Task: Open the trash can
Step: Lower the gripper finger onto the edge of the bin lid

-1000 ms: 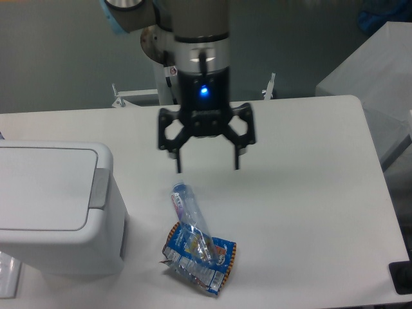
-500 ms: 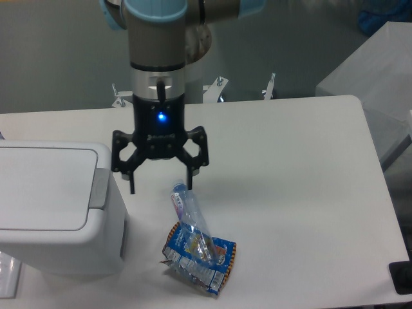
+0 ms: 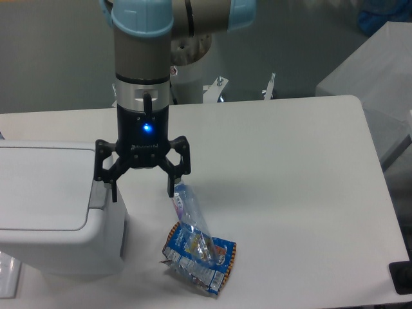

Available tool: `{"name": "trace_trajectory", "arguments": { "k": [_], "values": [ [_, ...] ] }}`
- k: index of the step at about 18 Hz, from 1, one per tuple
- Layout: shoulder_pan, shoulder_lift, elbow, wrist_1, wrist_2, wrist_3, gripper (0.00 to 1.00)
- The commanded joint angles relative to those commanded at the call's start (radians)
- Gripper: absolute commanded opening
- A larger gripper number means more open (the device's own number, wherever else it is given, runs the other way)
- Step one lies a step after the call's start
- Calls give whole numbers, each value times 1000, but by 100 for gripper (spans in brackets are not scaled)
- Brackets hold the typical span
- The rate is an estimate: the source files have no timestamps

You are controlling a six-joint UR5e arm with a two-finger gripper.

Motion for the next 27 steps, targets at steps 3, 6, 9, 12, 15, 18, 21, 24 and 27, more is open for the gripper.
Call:
{"name": "trace_trajectory", "arguments": {
  "k": [3,6,9,12,15,18,21,24,27],
  "values": [
    [-5,0,-5,0,0,0,100],
    [-12,0,-14,0,0,0,100],
    [-12,0,-18,0,0,0,100],
    [-14,0,-26,0,0,0,100],
    [-22,-2,-26,0,-2,0,100],
    [-23,-5,-28,0,0,0,100],
    [-25,-6,-28,0,-2,0,100],
    [-23,-6,-29,0,-2,0,100],
    [-23,-8,-34,0,-2,-2,100]
  ]
}}
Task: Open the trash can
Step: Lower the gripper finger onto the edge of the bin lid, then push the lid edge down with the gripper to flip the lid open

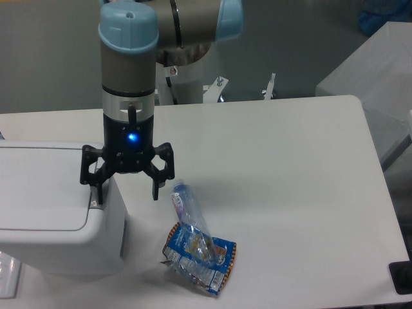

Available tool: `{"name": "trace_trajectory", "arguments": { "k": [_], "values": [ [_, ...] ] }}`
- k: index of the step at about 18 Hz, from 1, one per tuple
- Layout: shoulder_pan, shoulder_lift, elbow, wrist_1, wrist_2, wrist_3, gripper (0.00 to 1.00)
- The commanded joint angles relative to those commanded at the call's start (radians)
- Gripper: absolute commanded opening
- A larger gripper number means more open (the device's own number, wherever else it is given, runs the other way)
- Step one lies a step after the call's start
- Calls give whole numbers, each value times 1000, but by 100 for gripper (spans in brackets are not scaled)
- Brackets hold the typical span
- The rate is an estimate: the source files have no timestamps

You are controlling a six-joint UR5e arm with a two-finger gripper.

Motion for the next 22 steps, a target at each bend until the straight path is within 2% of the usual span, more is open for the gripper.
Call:
{"name": "trace_trajectory", "arguments": {
  "k": [8,14,19,22],
  "values": [
    [0,0,5,2,-2,-9,100],
    [14,2,90,0,-15,-8,100],
    [109,12,127,0,-12,0,100],
    [172,12,173,-3,-5,8,100]
  ]
}}
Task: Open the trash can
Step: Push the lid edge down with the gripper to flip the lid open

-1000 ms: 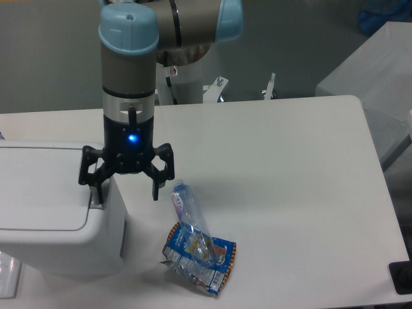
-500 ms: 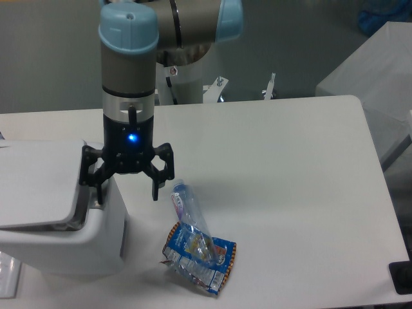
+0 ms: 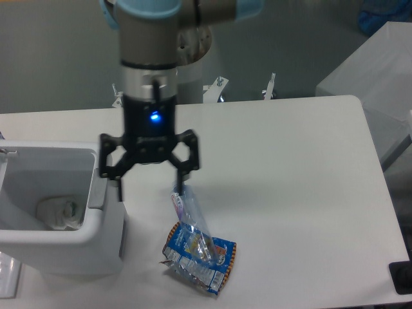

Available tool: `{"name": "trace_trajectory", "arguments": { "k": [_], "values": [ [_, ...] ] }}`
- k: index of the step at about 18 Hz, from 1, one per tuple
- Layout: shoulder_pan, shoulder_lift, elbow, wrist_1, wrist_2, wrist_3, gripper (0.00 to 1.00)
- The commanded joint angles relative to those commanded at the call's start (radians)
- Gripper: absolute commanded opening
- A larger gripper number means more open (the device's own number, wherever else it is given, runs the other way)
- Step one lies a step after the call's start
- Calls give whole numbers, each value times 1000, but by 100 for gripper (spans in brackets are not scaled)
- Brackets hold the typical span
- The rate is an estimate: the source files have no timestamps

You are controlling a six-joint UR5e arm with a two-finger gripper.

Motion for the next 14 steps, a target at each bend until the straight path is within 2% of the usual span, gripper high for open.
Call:
{"name": "trace_trajectory", "arguments": {
  "k": [2,4,5,7,11,14],
  "values": [
    [25,-8,28,-9,6,26,100],
    [43,-9,29,-15,40,90,100],
    [43,-9,29,-40,73,136,100],
    [57,-5,34,-127,124,242,100],
    [95,-3,43,-256,172,475,100],
    [100,-5,40,-299,224,621,100]
  ]
}}
